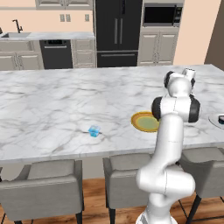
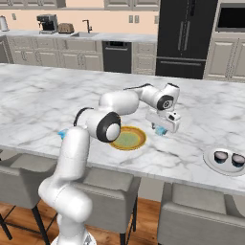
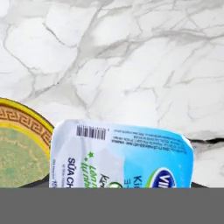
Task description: Place two yogurt containers on each plate.
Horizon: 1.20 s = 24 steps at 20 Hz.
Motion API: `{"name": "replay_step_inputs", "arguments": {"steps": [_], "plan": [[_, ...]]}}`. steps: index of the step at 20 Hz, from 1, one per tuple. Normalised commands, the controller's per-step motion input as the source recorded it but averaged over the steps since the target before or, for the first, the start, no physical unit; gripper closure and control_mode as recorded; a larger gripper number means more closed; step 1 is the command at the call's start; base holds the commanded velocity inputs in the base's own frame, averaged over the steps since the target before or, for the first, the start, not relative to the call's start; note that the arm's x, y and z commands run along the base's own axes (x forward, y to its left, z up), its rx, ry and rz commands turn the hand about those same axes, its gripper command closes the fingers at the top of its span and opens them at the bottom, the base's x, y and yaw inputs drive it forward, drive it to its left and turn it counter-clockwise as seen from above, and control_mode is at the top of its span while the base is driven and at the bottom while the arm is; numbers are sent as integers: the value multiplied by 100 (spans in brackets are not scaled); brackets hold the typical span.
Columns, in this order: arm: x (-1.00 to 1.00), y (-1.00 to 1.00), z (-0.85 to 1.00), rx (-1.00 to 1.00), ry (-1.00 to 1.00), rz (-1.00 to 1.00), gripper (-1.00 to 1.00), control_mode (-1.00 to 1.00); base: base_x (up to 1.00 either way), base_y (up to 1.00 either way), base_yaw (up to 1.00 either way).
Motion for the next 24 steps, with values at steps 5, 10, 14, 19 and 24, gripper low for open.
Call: {"name": "replay_step_inputs", "arguments": {"steps": [5,10,14,19,24], "plan": [[-43,100,-12,-8,0,50,100,-100,0,0,0],[7,81,-20,-1,-2,48,100,-100,0,0,0],[35,9,-18,11,-1,21,100,-100,0,0,0],[46,0,-7,0,0,1,100,-100,0,0,0],[41,0,-30,0,2,0,100,-100,0,0,0]]}}
